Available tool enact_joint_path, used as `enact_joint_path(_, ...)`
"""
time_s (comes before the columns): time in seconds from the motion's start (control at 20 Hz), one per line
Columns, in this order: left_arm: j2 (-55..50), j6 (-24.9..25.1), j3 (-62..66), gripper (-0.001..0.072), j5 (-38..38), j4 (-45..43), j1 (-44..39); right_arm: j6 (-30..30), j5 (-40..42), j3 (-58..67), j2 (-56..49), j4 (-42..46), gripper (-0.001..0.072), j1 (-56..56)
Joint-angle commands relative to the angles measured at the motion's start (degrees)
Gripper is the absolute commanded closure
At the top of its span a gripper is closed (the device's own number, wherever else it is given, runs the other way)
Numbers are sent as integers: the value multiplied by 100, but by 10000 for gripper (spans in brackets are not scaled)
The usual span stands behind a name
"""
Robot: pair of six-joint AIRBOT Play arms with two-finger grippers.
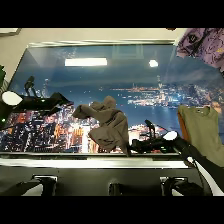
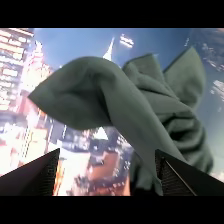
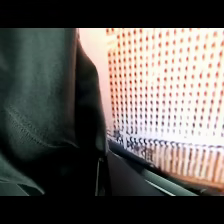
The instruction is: Fold the clothes and pants, and hang the long-sleeved shirts on hangers.
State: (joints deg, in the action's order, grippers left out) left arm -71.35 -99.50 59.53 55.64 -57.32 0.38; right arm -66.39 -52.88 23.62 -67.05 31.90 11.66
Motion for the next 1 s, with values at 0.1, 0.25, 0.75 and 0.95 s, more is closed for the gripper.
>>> enact_joint_path(0.1,-1237,1132,7,52,-533,962,79,-938,-31,317,459,605,677,-4)
enact_joint_path(0.25,-1467,1453,9,54,-726,994,223,-1016,-164,321,562,614,677,-4)
enact_joint_path(0.75,-1985,2498,131,53,-223,1283,527,-1209,-278,321,562,599,676,-4)
enact_joint_path(0.95,-2129,2776,131,56,-166,1598,363,-1217,-291,321,562,599,676,-4)
